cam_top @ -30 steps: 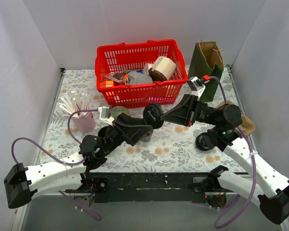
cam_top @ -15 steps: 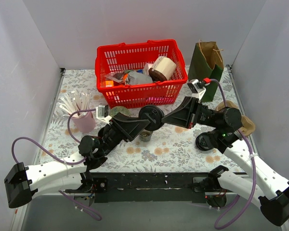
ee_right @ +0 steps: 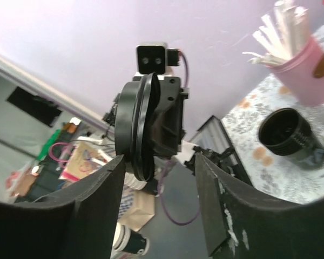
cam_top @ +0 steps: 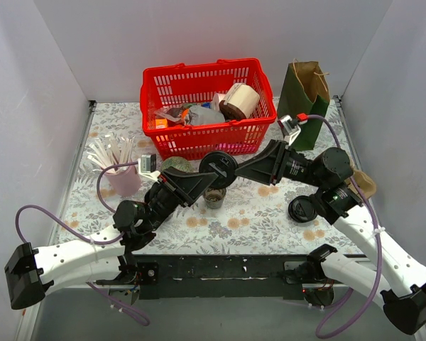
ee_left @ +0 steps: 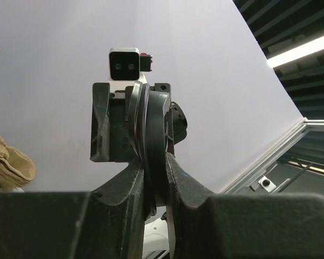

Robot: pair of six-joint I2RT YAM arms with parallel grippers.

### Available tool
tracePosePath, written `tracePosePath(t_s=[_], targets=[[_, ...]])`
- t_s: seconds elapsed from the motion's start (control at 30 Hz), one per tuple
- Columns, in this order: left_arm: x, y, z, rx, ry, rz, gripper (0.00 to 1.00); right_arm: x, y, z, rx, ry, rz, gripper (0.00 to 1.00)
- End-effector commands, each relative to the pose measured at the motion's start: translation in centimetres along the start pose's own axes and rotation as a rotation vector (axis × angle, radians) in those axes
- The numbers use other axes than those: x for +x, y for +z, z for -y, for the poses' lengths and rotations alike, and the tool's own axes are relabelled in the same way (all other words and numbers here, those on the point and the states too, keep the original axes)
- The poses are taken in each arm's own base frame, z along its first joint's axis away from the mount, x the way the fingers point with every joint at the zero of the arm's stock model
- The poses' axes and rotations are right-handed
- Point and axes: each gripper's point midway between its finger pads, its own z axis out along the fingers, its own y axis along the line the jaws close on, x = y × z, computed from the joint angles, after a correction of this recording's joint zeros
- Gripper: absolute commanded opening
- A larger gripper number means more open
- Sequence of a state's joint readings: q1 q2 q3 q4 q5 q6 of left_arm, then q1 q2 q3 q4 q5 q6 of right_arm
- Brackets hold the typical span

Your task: Pack the takeout coffee

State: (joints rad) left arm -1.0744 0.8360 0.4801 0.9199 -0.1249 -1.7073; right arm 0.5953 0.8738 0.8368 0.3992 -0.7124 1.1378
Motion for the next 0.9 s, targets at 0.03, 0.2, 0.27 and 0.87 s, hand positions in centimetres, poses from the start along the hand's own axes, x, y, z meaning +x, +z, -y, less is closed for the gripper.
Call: tracePosePath(t_s=[0.03, 0.2, 0.27, 0.87], targets=[[-0.6, 0.0, -0.9, -0.059, 0.001, 0.028, 0.12, -1.5, -0.9, 1.2, 0.160, -0.153, 0.075, 0.66], [0.2, -0.1, -2.9, -0.151, 0.016, -0.008, 0.13, -1.3, -1.0, 1.6, 0.201, -0.197, 0.035, 0.74], [0.3, -0.3, -3.5, -0.181, 0.019, -0.014, 0.13, -1.4, -0.9, 1.5, 0.202, -0.222, 0.016, 0.77], [0.9, -1.9, -7.9, -0.407, 0.089, -0.059, 0.13, 2.0, 0.6, 5.2, 0.202, -0.160, -0.163, 0.74]])
